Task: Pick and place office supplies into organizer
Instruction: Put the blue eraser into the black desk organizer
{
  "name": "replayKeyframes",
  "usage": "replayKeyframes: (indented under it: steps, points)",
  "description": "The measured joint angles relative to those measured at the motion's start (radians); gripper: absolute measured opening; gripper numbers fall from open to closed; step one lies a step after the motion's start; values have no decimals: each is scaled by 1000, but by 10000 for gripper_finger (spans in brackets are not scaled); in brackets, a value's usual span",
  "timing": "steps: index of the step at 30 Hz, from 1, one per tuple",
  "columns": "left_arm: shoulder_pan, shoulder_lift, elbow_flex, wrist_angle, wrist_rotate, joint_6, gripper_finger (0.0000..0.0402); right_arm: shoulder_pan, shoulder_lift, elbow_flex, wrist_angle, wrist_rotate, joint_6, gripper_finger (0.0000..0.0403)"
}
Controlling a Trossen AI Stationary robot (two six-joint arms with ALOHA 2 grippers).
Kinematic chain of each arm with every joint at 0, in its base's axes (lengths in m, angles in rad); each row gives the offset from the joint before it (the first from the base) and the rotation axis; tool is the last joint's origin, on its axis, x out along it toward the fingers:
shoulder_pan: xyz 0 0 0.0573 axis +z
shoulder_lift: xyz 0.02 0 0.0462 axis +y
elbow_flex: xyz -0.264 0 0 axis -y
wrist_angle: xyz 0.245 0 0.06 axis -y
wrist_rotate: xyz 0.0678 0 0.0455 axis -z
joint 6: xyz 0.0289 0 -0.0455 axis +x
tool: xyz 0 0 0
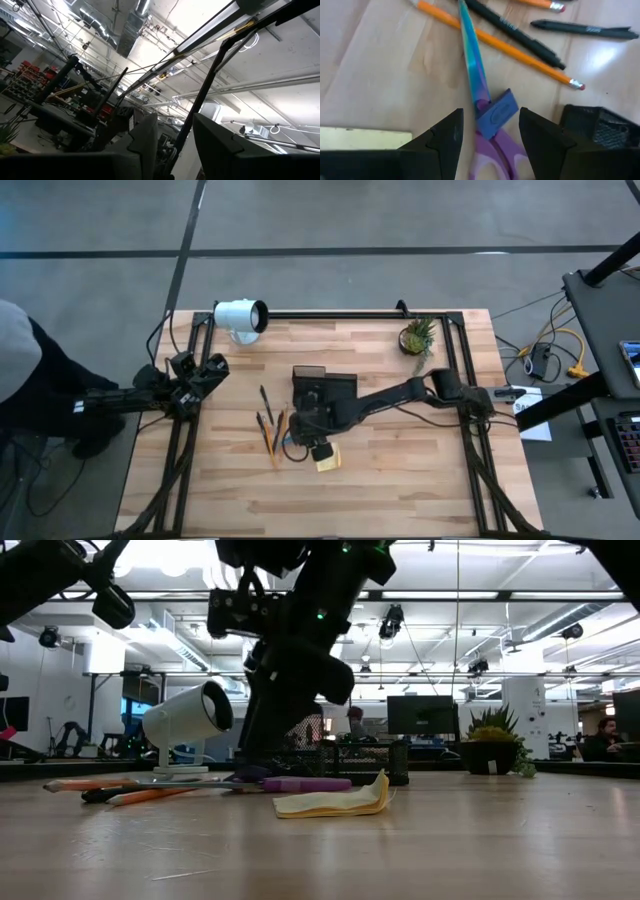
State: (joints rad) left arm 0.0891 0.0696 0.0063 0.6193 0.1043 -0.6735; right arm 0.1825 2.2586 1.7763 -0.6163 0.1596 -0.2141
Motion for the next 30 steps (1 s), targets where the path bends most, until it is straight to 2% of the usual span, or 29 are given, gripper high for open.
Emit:
replayKeyframes:
  steps: [12, 16, 25, 30]
  points:
    - [0, 0, 0, 0, 1, 0, 109, -6, 50, -1, 9, 1, -7, 166]
    - [0, 0, 0, 0, 0, 0, 109, -14, 50, -1, 9, 1, -7, 136]
    - [0, 0, 0, 0, 0, 0, 109, -34, 48, 6, -10, -2, -7, 39]
    - [0, 0, 0, 0, 0, 0, 109, -35, 40, 38, -43, 19, 0, 16]
